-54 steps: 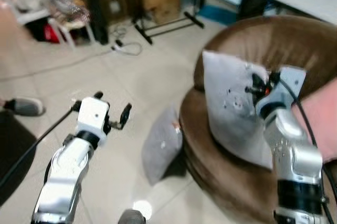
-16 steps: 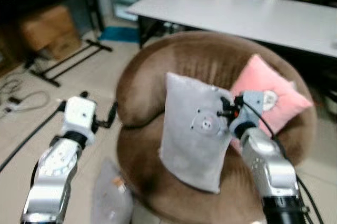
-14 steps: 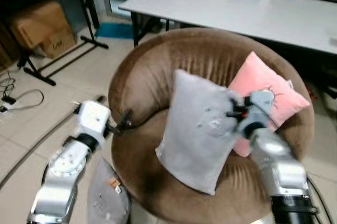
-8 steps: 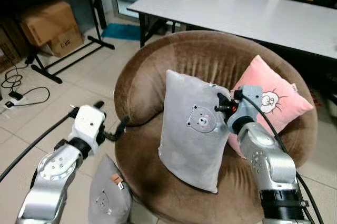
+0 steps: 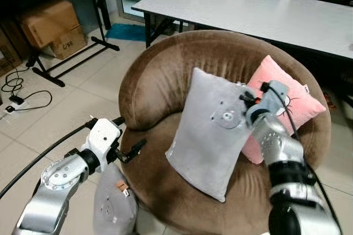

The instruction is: Move the pillow to the sofa from floor

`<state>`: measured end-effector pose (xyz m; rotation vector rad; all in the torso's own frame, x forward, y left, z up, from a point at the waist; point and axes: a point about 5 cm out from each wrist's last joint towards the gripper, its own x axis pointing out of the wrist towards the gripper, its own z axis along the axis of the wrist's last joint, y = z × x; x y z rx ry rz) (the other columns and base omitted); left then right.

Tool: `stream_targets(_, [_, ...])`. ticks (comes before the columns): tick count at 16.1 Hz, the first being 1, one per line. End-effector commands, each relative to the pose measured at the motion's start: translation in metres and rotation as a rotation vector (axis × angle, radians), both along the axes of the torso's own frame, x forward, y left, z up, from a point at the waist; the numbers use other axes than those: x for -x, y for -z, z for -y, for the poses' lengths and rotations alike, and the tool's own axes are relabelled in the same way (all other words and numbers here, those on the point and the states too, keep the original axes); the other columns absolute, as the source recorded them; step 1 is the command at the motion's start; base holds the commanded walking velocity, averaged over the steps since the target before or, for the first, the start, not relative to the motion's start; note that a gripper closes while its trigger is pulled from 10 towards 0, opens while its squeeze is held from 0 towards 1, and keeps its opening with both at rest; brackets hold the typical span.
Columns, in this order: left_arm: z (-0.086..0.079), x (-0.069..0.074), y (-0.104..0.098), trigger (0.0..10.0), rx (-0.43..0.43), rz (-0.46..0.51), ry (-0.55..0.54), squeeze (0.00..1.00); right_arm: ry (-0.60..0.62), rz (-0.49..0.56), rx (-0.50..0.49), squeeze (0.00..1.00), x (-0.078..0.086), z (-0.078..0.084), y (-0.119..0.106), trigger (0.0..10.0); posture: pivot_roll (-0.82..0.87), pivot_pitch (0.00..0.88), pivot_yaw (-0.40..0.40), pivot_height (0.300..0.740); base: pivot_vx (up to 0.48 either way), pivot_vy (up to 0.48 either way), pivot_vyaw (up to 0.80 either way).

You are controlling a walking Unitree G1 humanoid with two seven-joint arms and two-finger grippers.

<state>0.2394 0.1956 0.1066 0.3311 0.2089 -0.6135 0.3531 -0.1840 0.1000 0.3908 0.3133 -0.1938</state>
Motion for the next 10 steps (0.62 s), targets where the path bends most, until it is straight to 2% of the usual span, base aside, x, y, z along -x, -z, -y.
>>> stream_targets(1, [-0.001,0.001,0.002,10.0,0.009,-0.03,0.021,0.0,0.047,0.02,0.028,0.0,-0.006,0.01,-0.006,10.0,0.03,0.0,-0.026,0.74,0.0,0.0,0.0])
stream_targets(2, [0.0,0.006,0.003,10.0,0.031,-0.066,0.065,0.0,0.089,-0.031,0.078,0.0,-0.008,0.019,0.0,10.0,0.03,0.0,-0.03,0.74,0.0,0.0,0.0])
stream_targets(4, [0.002,0.011,0.005,10.0,0.055,-0.105,0.11,0.0,0.155,-0.091,0.115,0.0,-0.006,0.031,0.007,10.0,0.04,0.0,-0.035,0.74,0.0,0.0,0.0])
stream_targets(5, [0.002,0.012,0.005,10.0,0.069,-0.124,0.133,0.0,0.215,-0.122,0.134,0.39,-0.002,0.041,0.013,10.0,0.04,0.0,-0.036,0.74,0.0,0.0,0.0])
stream_targets(6, [0.002,0.012,0.005,10.0,0.071,-0.127,0.135,0.0,0.226,-0.129,0.146,0.6,-0.001,0.043,0.014,10.0,0.04,0.0,-0.036,0.74,0.0,0.0,0.0])
stream_targets(7, [0.002,0.012,0.005,10.0,0.073,-0.13,0.138,0.0,0.24,-0.134,0.158,1.0,0.0,0.046,0.015,10.0,0.03,0.0,-0.032,0.74,0.0,0.0,0.0])
stream_targets(8, [0.002,0.012,0.005,10.0,0.075,-0.133,0.143,0.0,0.248,-0.128,0.158,1.0,0.001,0.049,0.017,10.0,0.03,0.0,-0.028,0.74,0.0,0.0,0.0])
stream_targets(9, [0.002,0.012,0.005,10.0,0.075,-0.134,0.146,0.0,0.25,-0.119,0.205,1.0,0.002,0.052,0.016,10.0,0.02,0.0,-0.026,0.74,0.0,0.0,0.0])
stream_targets(10, [0.002,0.013,0.005,10.0,0.08,-0.14,0.152,0.0,0.257,-0.07,0.156,1.0,0.001,0.053,0.013,10.0,0.02,0.0,-0.024,0.74,0.0,0.0,0.0])
